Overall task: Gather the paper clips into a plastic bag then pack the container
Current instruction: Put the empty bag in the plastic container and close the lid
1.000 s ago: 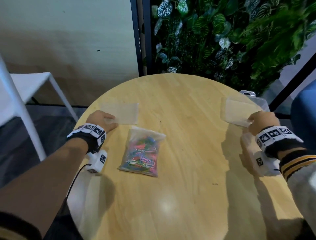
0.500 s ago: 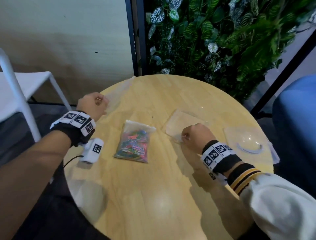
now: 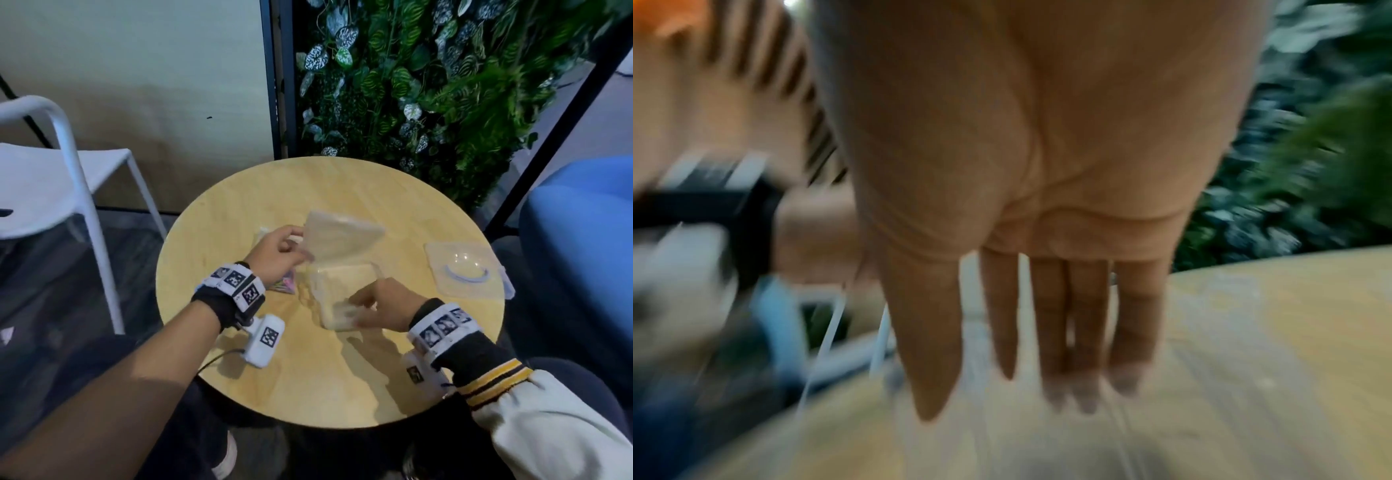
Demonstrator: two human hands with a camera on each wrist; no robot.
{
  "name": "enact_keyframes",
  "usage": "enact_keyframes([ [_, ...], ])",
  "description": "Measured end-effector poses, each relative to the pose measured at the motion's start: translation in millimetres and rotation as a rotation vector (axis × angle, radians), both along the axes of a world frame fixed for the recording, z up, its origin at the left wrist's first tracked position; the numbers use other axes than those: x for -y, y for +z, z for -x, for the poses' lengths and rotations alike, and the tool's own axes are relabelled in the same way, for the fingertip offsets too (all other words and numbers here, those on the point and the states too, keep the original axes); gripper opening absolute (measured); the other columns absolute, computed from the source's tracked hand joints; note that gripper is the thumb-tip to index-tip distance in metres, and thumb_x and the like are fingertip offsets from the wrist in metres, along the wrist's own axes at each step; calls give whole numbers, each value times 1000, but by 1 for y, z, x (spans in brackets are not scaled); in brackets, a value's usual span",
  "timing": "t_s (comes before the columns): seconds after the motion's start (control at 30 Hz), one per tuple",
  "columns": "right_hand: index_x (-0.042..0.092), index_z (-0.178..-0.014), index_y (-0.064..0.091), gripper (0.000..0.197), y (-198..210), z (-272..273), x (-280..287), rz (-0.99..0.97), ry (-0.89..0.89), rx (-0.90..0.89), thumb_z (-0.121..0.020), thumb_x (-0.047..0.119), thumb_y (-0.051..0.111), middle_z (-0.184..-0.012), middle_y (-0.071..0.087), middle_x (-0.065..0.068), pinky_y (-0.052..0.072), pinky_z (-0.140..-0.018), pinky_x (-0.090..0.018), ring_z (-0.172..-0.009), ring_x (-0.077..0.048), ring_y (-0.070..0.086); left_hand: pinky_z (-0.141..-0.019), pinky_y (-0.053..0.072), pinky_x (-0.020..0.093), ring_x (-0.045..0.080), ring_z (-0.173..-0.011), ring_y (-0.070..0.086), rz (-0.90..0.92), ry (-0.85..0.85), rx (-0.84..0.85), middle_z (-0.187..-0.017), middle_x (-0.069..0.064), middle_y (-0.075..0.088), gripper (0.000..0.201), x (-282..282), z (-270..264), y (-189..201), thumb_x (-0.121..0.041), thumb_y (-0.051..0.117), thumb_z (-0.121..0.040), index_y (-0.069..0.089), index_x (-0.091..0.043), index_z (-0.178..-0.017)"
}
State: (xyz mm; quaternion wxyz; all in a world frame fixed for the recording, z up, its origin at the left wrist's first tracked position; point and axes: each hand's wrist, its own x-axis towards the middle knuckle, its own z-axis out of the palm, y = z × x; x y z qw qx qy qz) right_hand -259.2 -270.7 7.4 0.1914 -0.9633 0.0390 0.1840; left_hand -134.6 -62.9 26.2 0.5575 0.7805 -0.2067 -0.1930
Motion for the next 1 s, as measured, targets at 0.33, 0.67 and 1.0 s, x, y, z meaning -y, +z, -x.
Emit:
enact_keyframes([
  [0.33, 15, -100, 75, 14, 28, 9, 32, -597, -221, 488, -88, 11, 68, -120, 63, 0, 60, -60, -34, -70, -21, 71, -91, 49, 25, 24, -104, 64, 59, -156, 255, -108, 10, 68, 43, 23, 26, -38, 10, 73, -73, 75, -29, -91],
  [0.67, 20, -90, 74, 12, 0, -1, 64, -119, -214, 331, -88, 19, 62, -72, 64, 11, 40, -65, -15, -66, -1, 56, -122, 6, 38, 1, -128, 48, -258, -215, 349, -110, -14, 70, 23, 43, 29, -55, -52, 76, -77, 74, -31, -88],
  [1.0, 25, -114, 66, 28, 17, 1, 145, 135, -635, 418, -87, 29, 64, -116, 64, -6, 47, -84, -32, -99, -23, 59, -100, 34, 27, 28, -125, 51, -578, -254, 477, -109, 6, 66, 29, 68, 15, -52, -34, 66, -89, 63, -28, -117],
])
